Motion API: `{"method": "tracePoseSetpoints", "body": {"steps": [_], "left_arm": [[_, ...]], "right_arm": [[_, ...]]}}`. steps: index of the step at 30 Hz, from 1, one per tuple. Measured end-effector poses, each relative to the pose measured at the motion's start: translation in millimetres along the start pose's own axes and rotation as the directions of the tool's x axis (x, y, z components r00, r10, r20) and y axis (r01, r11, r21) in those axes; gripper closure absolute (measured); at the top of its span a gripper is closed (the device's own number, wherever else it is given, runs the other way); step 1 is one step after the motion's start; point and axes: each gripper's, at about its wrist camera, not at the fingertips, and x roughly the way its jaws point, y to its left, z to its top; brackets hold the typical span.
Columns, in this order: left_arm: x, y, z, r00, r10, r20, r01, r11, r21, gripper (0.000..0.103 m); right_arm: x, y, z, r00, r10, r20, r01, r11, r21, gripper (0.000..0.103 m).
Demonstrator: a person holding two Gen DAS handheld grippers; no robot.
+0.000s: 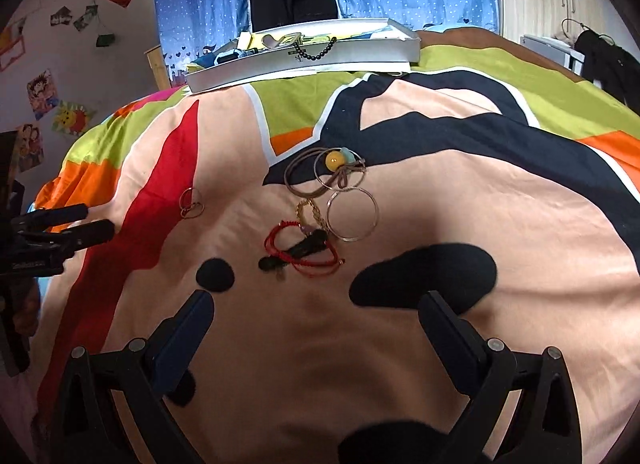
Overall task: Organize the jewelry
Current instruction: 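Move the left tool to the two metal rings while the right tool moves to the red string bracelet, then grasp the metal rings with the left tool while the right tool grasps the red string bracelet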
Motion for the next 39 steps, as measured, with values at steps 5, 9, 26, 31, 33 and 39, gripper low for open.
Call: {"method": "tracePoseSetpoints", "body": {"steps": [5, 9, 26, 31, 33, 39], "left_arm": [[25.5, -1.7, 18.1, 0.999, -0.029, -0.021, 0.030, 0.999, 0.026, 0.007], [47.0, -2.8, 29.6, 0.997, -0.065, -0.042, 0.067, 0.996, 0.051, 0.011], [90.1, 4.2, 36.2, 0.978, -0.150, -0.146, 0.160, 0.985, 0.064, 0.077], [84.0, -6.5, 27.2, 0.971, -0.182, -0.153, 0.199, 0.975, 0.101, 0.080], [80.0, -5.8, 24.0, 0.966, -0.207, -0.155, 0.222, 0.972, 0.081, 0.080], [69.3, -3.0, 10.1, 0.950, -0.258, -0.176, 0.266, 0.964, 0.026, 0.102]], "right_arm": [[17.8, 1.1, 9.9, 0.999, 0.028, -0.028, -0.029, 0.999, -0.028, 0.013], [35.6, -3.5, 14.3, 0.995, 0.063, -0.075, -0.065, 0.998, -0.017, 0.024], [70.3, -20.3, 28.3, 0.979, 0.142, -0.148, -0.135, 0.989, 0.052, 0.047], [72.9, -15.8, 28.1, 0.980, 0.134, -0.146, -0.130, 0.991, 0.035, 0.052], [71.9, -16.4, 27.1, 0.980, 0.137, -0.142, -0.132, 0.990, 0.044, 0.058], [66.9, -14.1, 21.1, 0.980, 0.145, -0.139, -0.139, 0.989, 0.048, 0.068]]}}
